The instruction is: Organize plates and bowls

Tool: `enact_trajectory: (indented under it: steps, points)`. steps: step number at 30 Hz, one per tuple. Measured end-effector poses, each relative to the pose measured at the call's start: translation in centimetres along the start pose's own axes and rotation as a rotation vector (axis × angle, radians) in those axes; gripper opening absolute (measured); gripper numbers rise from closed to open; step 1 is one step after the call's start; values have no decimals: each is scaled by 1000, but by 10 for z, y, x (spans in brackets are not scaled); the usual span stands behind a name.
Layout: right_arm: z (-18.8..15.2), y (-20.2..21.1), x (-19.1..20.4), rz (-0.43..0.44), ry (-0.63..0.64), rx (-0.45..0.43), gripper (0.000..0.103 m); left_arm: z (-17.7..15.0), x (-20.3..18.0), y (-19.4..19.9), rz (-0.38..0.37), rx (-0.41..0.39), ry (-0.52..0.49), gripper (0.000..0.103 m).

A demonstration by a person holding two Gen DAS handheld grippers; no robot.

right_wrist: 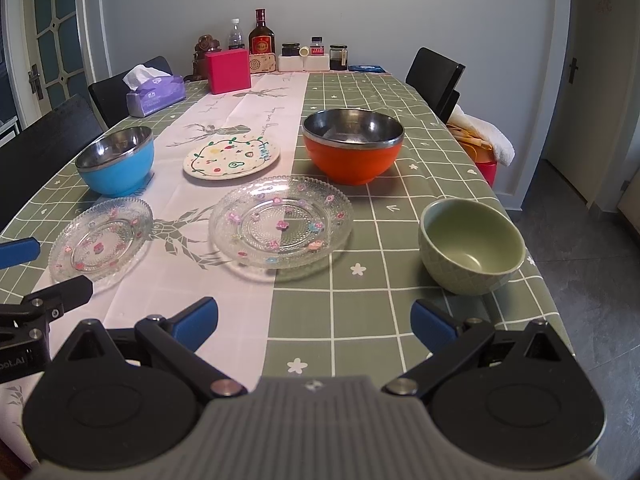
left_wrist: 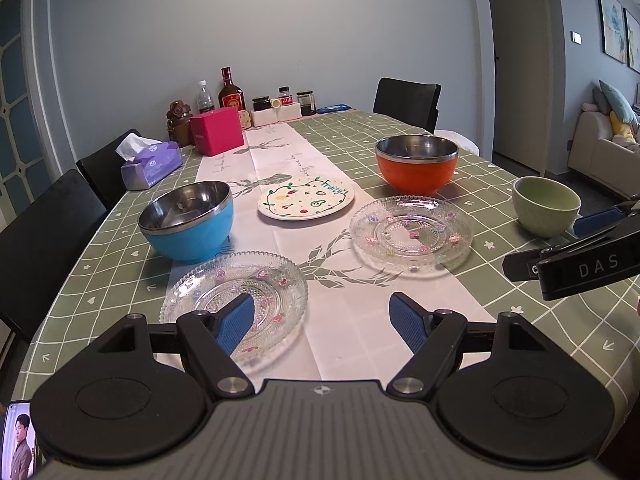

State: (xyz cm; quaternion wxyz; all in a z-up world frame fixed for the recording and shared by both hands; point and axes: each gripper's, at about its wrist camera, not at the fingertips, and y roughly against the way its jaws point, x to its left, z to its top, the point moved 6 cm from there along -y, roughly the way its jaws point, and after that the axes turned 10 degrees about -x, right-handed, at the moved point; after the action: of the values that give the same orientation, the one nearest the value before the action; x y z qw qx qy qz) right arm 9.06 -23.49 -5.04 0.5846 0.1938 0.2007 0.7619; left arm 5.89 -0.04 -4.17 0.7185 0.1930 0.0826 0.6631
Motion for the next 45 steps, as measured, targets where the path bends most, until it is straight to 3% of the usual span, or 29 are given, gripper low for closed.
enact_trajectory:
  steps: [45]
  points:
    - [-1, 0, -1, -3, -3, 19, 100, 4, 5, 5, -2, -4, 16, 90]
